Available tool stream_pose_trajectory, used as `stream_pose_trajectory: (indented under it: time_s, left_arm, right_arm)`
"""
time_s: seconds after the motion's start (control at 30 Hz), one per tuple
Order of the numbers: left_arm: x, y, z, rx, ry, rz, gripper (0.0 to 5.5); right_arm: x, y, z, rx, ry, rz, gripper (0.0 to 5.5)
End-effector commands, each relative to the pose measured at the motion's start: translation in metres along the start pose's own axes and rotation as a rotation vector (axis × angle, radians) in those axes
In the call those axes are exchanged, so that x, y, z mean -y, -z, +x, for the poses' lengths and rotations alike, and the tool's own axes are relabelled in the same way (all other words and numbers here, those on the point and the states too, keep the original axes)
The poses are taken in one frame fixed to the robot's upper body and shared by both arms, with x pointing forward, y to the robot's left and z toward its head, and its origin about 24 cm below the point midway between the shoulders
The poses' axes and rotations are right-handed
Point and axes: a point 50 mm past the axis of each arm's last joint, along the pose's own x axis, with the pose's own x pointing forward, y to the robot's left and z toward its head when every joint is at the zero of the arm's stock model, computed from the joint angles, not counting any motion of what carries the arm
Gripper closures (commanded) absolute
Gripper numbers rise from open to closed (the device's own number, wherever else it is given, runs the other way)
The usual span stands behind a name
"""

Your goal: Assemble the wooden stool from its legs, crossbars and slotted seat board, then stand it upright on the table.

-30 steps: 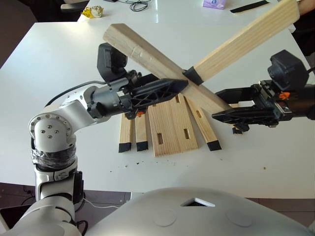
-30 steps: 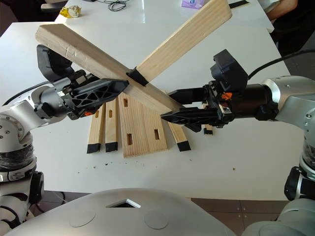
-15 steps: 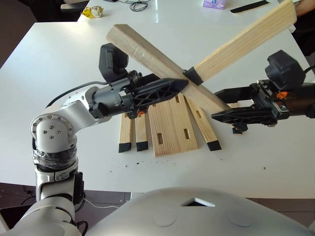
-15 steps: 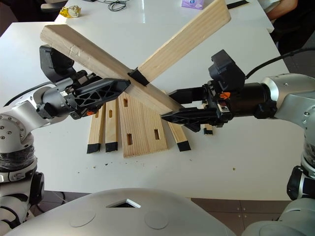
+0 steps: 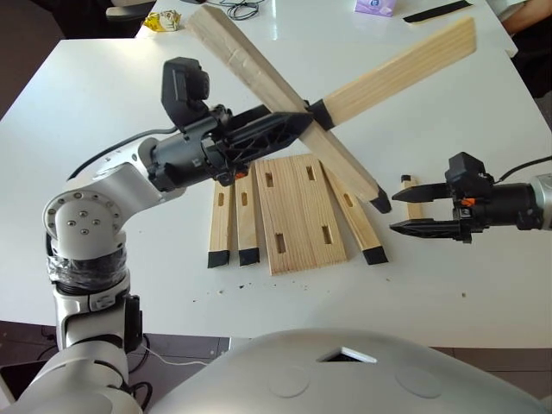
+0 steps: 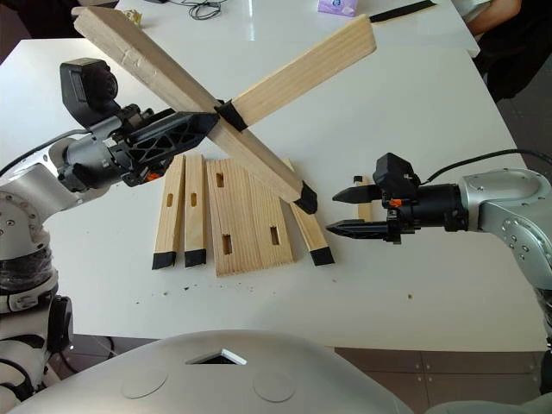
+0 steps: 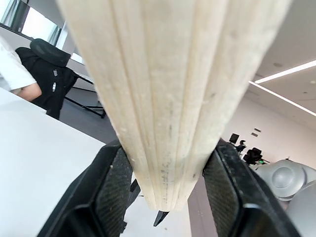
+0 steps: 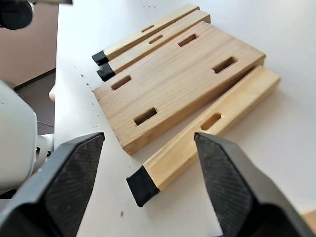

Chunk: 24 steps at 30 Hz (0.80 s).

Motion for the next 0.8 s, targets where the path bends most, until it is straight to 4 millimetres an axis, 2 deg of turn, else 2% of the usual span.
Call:
stream_pose_trajectory:
  time_s: [0.03, 0.23, 0.5, 0.8]
  left_arm:
    - [0.005, -0.002, -0.015, -0.15, -0.045, 0.137, 3.45]
    - [0.013, 0.004, -0.03, -0.332, -0.088, 0.32, 3.45]
    - [0.031, 0.02, -0.048, -0.365, -0.19, 0.409, 3.45]
    - [0.034, 0.036, -0.056, -0.435, -0.163, 0.507, 3.45]
  right_arm:
    - [-0.004, 0.004, -0.003, 0.019, 0.031, -0.006, 2.14]
    - [-0.017, 0.012, -0.003, 0.053, 0.086, 0.02, 2.14]
    - [-0.039, 0.02, -0.004, 0.098, 0.148, 0.061, 2.14]
    - [-0.044, 0.021, -0.002, 0.122, 0.182, 0.078, 2.14]
